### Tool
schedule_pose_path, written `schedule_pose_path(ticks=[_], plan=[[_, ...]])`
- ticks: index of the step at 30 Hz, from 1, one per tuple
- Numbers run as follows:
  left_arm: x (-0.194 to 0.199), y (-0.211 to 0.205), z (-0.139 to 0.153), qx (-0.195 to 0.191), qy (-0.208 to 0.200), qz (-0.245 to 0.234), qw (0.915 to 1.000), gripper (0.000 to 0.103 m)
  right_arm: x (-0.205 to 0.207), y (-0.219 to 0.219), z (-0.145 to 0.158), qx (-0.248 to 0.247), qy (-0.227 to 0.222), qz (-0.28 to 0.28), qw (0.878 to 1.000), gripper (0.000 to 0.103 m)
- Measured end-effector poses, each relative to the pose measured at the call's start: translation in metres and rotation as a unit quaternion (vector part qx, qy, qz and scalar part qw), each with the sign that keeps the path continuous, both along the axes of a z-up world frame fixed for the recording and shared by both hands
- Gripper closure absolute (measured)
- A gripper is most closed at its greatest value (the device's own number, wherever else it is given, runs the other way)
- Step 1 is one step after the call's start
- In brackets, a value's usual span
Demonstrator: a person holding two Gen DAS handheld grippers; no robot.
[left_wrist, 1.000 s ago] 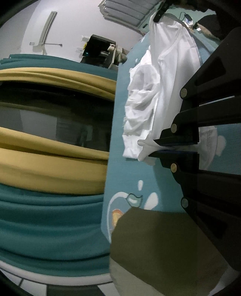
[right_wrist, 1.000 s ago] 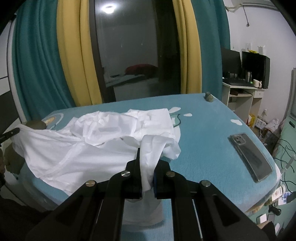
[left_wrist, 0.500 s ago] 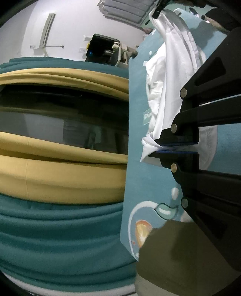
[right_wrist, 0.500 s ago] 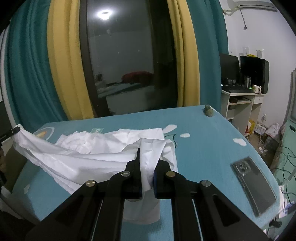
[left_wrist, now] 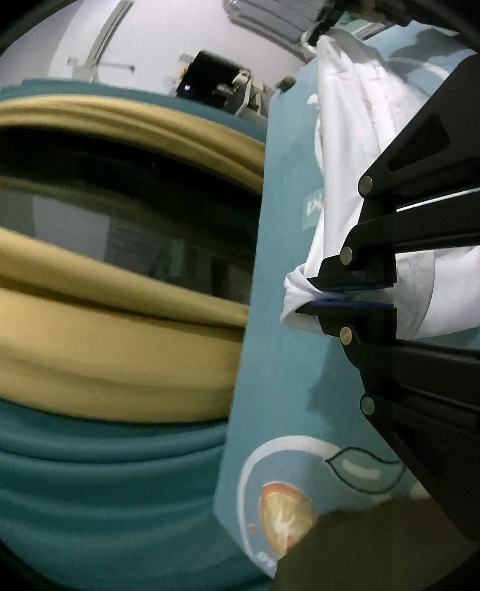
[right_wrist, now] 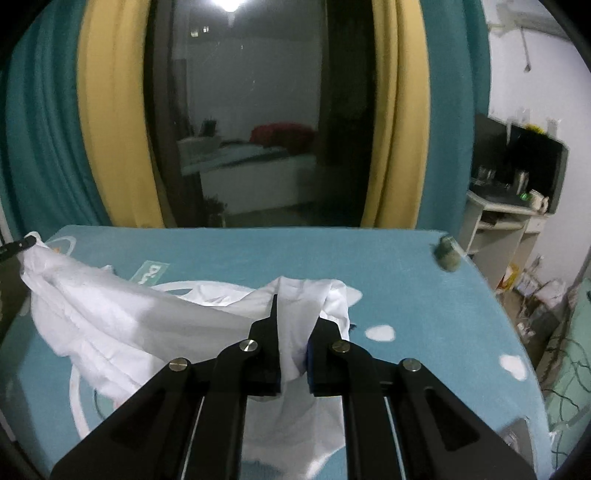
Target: Fold large clothes
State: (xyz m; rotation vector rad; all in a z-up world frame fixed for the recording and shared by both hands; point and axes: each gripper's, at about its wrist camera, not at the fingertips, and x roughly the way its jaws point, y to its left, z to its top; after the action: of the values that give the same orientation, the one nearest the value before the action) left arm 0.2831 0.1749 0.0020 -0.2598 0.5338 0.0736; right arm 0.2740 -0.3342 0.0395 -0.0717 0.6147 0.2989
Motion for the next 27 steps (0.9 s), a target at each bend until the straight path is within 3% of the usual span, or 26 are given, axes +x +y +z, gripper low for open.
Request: schedule_pose_path(ticks=[3, 4, 5, 6, 7, 8, 9, 15, 18, 21, 23, 24, 25, 26, 27], plan=[[0.032, 0.008, -0.015, 0.009, 0.034, 0.013, 0.9993, 0.092, 0.033, 0.009, -0.017, -0.013, 0.023, -0.016, 1.000, 0.084], [0.043, 0.011, -0.023, 0.011, 0.054, 0.017, 0.9984, 0.088, 0.044, 0.014, -0.024, -0.035, 0.027, -0.028, 0.999, 0.072], [0.050, 0.012, -0.027, 0.015, 0.065, 0.019, 0.9976, 0.076, 0.052, 0.016, -0.030, -0.051, 0.029, -0.040, 0.997, 0.060], [0.057, 0.013, -0.033, 0.028, 0.079, 0.022, 0.9963, 0.061, 0.062, 0.016, -0.037, -0.063, 0.035, -0.057, 0.996, 0.055], [0.060, 0.015, -0.036, 0.034, 0.084, 0.026, 0.9955, 0.053, 0.070, 0.012, -0.043, -0.063, 0.042, -0.073, 0.994, 0.046], [0.061, 0.018, -0.038, 0.039, 0.090, 0.030, 0.9947, 0.040, 0.074, 0.006, -0.046, -0.056, 0.045, -0.087, 0.994, 0.045], [0.061, 0.022, -0.039, 0.042, 0.098, 0.033, 0.9938, 0.035, 0.076, 0.001, -0.045, -0.048, 0.043, -0.102, 0.993, 0.045], [0.024, 0.038, -0.038, 0.042, 0.097, 0.045, 0.9934, 0.029, 0.033, -0.041, -0.019, 0.002, 0.019, -0.156, 0.988, 0.044], [0.000, 0.027, -0.053, 0.020, 0.125, 0.001, 0.9919, 0.029, 0.001, -0.050, -0.028, 0.022, 0.065, -0.120, 0.990, 0.044], [-0.016, 0.009, -0.074, 0.000, 0.168, -0.039, 0.9850, 0.029, -0.028, -0.044, -0.054, 0.049, 0.133, -0.057, 0.988, 0.044], [-0.022, -0.002, -0.087, 0.012, 0.191, -0.049, 0.9803, 0.029, -0.037, -0.037, -0.069, 0.063, 0.152, -0.024, 0.986, 0.044], [-0.028, -0.011, -0.087, 0.043, 0.177, -0.045, 0.9823, 0.029, -0.040, -0.033, -0.075, 0.069, 0.162, -0.015, 0.984, 0.044], [-0.029, -0.019, -0.088, 0.058, 0.183, -0.049, 0.9802, 0.029, -0.042, -0.031, -0.072, 0.066, 0.152, -0.015, 0.986, 0.061], [-0.029, -0.023, -0.089, 0.060, 0.186, -0.058, 0.9790, 0.029, -0.045, -0.030, -0.069, 0.073, 0.148, -0.005, 0.986, 0.096], [-0.031, -0.028, -0.088, 0.064, 0.184, -0.067, 0.9787, 0.039, -0.046, -0.029, -0.067, 0.077, 0.147, 0.001, 0.986, 0.096]])
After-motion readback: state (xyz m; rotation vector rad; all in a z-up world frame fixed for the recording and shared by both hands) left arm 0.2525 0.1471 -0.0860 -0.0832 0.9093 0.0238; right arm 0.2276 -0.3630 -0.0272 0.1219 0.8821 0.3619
